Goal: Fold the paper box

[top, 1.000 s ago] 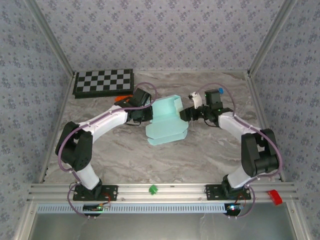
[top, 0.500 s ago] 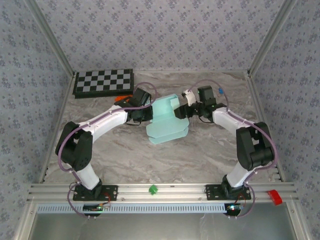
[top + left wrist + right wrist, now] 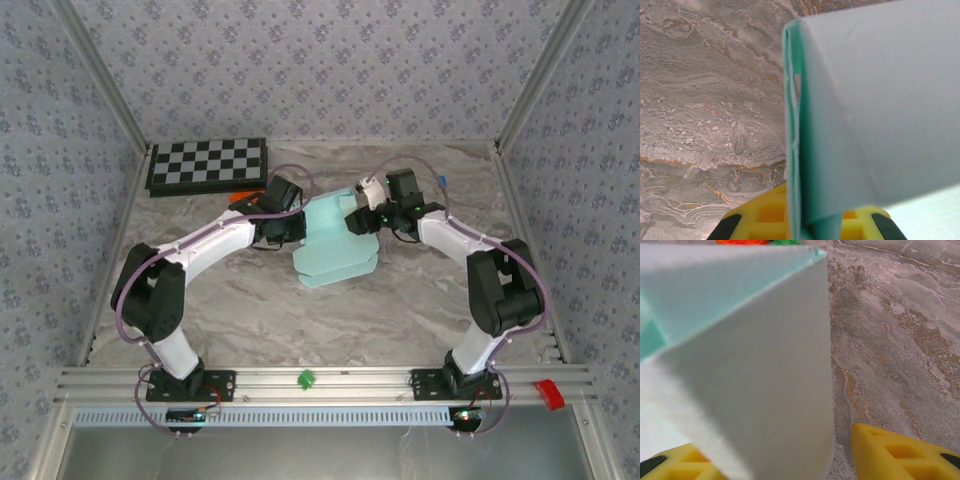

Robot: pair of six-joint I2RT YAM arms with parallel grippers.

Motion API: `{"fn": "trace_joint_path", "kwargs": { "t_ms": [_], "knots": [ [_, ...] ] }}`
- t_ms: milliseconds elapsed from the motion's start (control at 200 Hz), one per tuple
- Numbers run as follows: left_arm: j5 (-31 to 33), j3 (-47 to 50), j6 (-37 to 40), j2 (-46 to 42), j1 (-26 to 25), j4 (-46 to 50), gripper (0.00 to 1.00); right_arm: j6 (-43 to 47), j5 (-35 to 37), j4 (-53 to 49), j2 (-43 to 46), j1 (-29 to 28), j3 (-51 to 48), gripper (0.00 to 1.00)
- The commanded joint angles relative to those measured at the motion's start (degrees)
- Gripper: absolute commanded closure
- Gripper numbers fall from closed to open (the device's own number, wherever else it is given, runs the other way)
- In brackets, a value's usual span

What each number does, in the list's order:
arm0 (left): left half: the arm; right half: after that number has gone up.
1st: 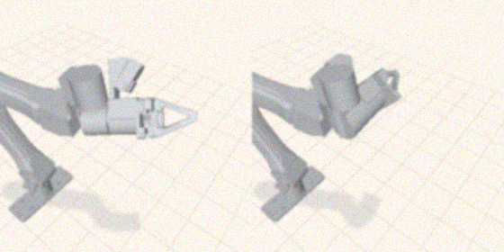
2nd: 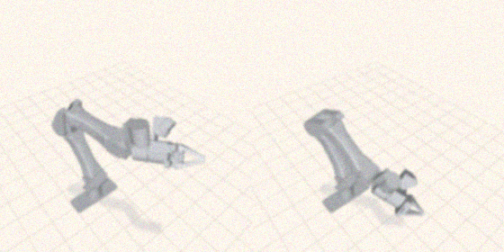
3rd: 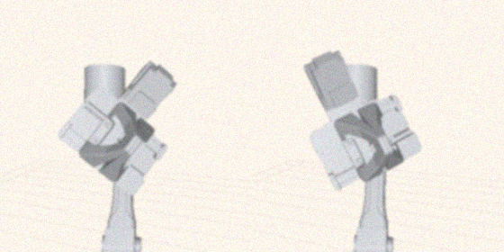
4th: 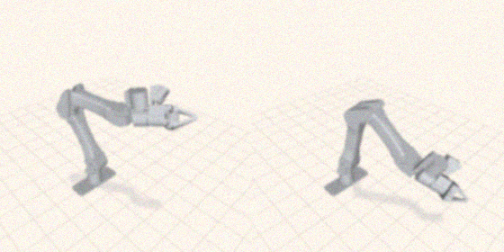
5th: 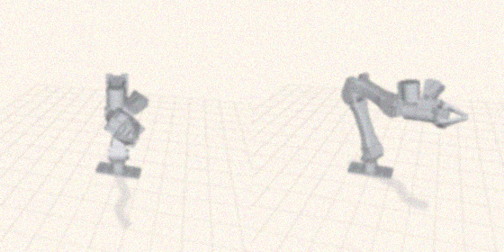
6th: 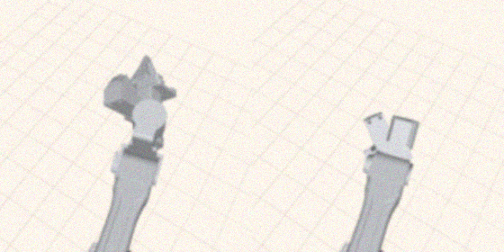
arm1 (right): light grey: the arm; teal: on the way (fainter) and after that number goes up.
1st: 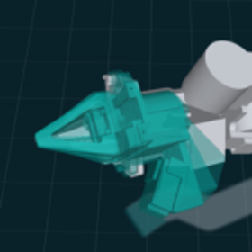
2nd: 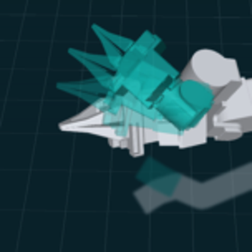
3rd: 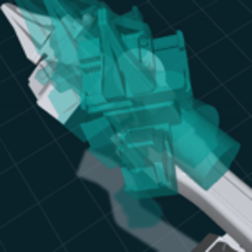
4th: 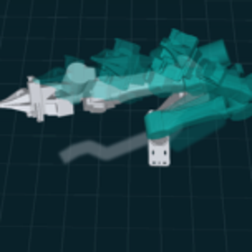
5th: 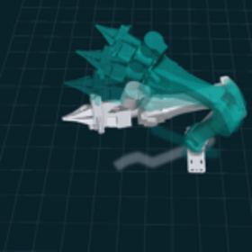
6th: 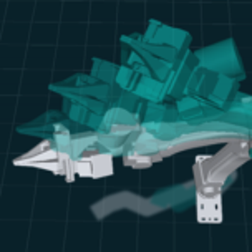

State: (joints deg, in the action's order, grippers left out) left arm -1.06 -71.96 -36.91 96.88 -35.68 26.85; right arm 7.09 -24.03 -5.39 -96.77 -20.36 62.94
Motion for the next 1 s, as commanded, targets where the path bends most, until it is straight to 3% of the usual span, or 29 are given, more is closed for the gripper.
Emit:
{"fn": "trace_joint_path", "kwargs": {
  "t_ms": [0, 545, 995],
  "knots": [
    [-1.7, -1.9, 0.9, -0.2, -0.3, -0.6, 1.0, 1.2, 4.2, -1.8, -1.1, -0.6, 1.8, 0.47],
    [-1.6, -1.6, 0.7, -0.2, -0.3, -0.7, 1.0, 0.7, 20.4, 1.1, -1.1, -4.0, 1.2, 0.72],
    [-1.4, -1.5, 0.3, 0.5, -0.3, -0.7, 1.0, -4.3, 38.9, 1.0, -2.4, -7.4, 1.7, 0.8]
  ]
}}
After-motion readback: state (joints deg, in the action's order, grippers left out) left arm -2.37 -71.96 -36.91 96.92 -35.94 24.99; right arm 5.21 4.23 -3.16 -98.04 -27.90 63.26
